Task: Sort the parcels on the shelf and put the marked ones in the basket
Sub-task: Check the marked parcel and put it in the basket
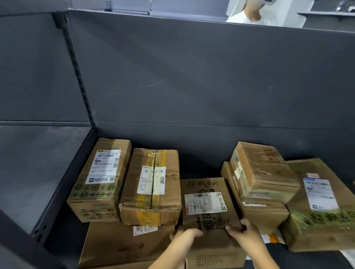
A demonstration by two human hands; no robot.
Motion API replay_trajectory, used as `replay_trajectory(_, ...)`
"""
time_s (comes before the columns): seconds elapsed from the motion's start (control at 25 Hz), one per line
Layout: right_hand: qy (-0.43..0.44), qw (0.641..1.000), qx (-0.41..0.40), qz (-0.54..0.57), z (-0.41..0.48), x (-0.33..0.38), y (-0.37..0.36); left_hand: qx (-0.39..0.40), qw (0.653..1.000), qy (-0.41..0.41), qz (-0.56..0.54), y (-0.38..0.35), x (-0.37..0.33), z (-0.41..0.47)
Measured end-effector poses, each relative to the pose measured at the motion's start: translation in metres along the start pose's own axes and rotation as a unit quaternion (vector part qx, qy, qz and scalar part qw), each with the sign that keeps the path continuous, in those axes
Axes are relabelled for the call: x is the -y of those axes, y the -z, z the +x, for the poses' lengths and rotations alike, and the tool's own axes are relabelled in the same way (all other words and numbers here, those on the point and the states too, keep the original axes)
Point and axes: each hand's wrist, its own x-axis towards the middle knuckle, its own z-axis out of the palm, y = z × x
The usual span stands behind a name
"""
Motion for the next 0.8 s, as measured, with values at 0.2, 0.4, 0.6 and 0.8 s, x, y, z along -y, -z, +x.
replay_trajectory(0.2,0.103,0.992,-0.031,0.066,-0.041,0.004,0.01,-0.021,0.997,-0.058,-0.052,0.001,0.005,-0.034)
replay_trajectory(0.4,0.215,0.959,-0.093,0.159,-0.078,0.038,0.04,0.036,0.974,-0.22,-0.046,-0.007,-0.016,-0.069)
replay_trajectory(0.6,0.352,0.898,-0.131,0.231,-0.099,0.08,0.045,0.056,0.89,-0.452,0.014,0.006,-0.051,-0.104)
replay_trajectory(0.8,0.406,0.856,-0.102,0.304,-0.11,0.106,0.017,0.011,0.815,-0.577,0.048,0.035,-0.066,-0.125)
